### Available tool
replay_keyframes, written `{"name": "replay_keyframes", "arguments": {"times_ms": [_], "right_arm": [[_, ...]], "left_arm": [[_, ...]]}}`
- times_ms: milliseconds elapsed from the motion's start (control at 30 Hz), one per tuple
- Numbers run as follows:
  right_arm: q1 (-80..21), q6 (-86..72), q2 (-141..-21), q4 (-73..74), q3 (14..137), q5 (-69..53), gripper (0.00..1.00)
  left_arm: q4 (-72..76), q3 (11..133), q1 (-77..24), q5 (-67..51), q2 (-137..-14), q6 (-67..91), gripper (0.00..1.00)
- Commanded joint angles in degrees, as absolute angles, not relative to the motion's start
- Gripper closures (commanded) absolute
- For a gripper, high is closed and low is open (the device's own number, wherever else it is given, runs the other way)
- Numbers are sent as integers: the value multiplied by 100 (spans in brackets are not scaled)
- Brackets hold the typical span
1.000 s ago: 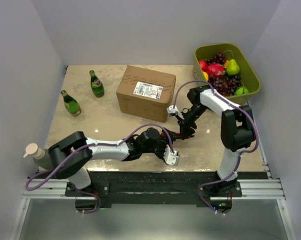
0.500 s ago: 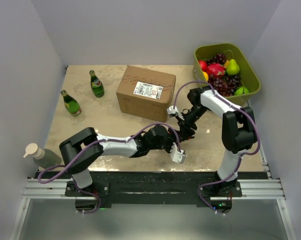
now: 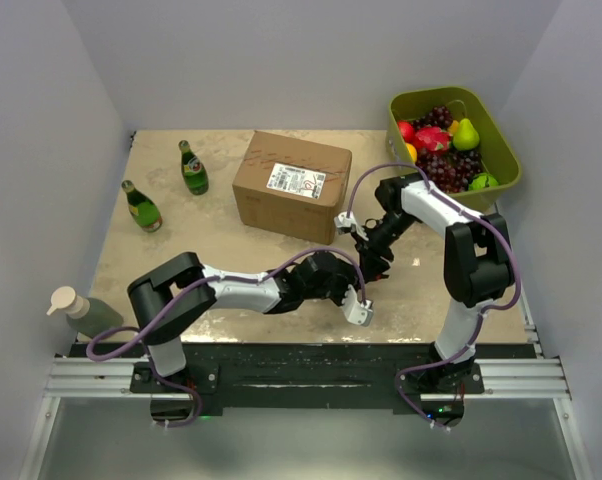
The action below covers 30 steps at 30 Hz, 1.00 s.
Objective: Unpack the express box
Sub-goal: Pick up the knife from the center of the board.
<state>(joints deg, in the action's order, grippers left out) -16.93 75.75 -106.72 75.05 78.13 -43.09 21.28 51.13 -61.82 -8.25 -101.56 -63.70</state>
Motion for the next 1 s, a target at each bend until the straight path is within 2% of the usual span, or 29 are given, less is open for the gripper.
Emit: {"name": "replay_keyframes", "arguments": {"times_ms": [0,67,167,267,400,433,467,500,533,567,633,767,867,900,933,967], "right_arm": [[-1723,7462,-10547,8455,7796,-4728,92],[-1731,7427,-10556,8464,7813,-4737,92],[-1731,7418,-10573,8464,7787,-4720,92],[-1723,7409,-10591,8455,7770,-4711,93],[-1723,7226,-10731,8464,7822,-4834,91],[-1723,7138,-10766,8455,7866,-4869,88],[-1705,7006,-10784,8455,8049,-4947,74],[-1653,6692,-10810,8446,8216,-5027,68],[-1409,6549,-10802,8446,8392,-5167,64],[-1206,6400,-10767,8446,8855,-5420,51],[-549,5908,-10758,8446,9419,-6211,39],[-9,5151,-10811,8446,10982,-6837,27],[193,5141,-10749,8438,11293,-6952,26],[185,5220,-10723,8446,11294,-6996,16],[193,5256,-10697,8481,11277,-6970,1],[185,5265,-10670,8429,11198,-6952,1]], "left_arm": [[2188,5265,-6100,-563,-10283,-6373,54],[2154,5282,-6091,-510,-10336,-6311,57],[1901,5413,-6038,-570,-10380,-6179,70],[1601,5677,-5994,-598,-10459,-5969,100],[1171,6036,-5880,-965,-10424,-5635,100],[978,6177,-5775,-1080,-10433,-5294,100],[349,6370,-5696,-1507,-10459,-5143,100],[12,6790,-5626,-1738,-10529,-4976,100],[-452,6985,-5486,-2106,-10564,-4687,100],[-1040,7144,-5415,-2309,-10591,-4545,100],[-1500,7347,-5239,-2679,-10503,-4116,100],[-1845,7286,-5072,-3146,-9986,-3622,100],[-2205,7330,-5010,-3497,-9704,-3419,100],[-2267,7365,-4992,-3568,-9642,-3341,100],[-2450,7400,-4966,-3708,-9581,-3235,100],[-2530,7444,-4940,-3770,-9458,-3173,100]]}}
